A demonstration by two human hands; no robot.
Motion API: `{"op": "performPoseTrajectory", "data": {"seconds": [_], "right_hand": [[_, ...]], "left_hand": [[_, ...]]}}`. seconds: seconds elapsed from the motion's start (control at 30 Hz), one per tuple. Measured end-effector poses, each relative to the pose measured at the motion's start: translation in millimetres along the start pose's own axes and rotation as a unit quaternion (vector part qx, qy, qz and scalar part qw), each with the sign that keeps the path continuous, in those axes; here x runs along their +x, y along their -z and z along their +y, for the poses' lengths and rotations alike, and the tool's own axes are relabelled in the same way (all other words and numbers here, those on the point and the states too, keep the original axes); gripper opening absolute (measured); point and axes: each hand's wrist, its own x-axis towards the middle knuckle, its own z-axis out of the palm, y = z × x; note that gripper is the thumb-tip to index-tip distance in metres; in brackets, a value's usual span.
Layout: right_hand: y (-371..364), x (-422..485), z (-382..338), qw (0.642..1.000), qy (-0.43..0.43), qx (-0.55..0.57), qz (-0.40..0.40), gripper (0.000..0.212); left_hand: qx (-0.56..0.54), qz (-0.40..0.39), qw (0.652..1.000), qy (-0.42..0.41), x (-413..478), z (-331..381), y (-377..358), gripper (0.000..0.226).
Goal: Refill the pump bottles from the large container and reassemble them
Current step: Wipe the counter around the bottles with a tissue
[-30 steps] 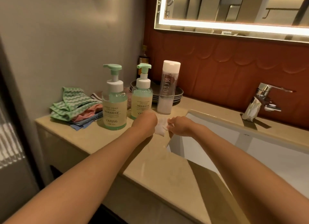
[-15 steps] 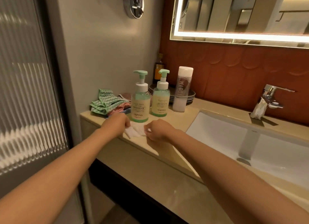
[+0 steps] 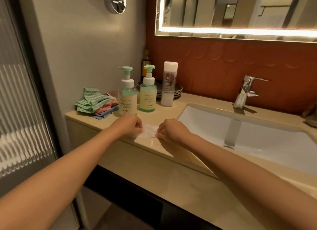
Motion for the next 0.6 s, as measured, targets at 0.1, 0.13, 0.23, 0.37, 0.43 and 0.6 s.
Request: {"op": "performPoseTrajectory", "data": {"seconds": [0.1,0.13,0.23,0.37,0.43,0.6], "right_hand": [[12.8,-41.6,36.8,0.999,-0.019,-0.007,0.025,0.03],[17.7,-57.5,49.2,0.999,-0.025,-0.009,0.028,0.031],[32.4,-111.0,89.8,0.998,-0.055,-0.014,0.042,0.031],[53.6,-187.1,142.9,0.988,-0.133,-0.021,0.074,0.03],[66.0,-228.2,168.8,0.981,-0.175,-0.033,0.081,0.03],[88.1,-304.4,211.8,0.963,-0.25,-0.058,0.085,0.03]], "left_hand": [[0.009,0.009,0.998,-0.068,3.9,51.5,-15.7,0.023],[0.014,0.016,0.996,-0.089,4.4,70.1,-22.5,0.024],[0.013,0.016,0.987,-0.158,7.3,128.9,-43.5,0.022],[-0.025,0.005,0.97,-0.241,6.9,198.3,-65.6,0.022],[-0.043,-0.004,0.959,-0.28,6.4,239.2,-75.8,0.022],[-0.051,-0.023,0.93,-0.363,-0.5,337.9,-98.4,0.017]]}}
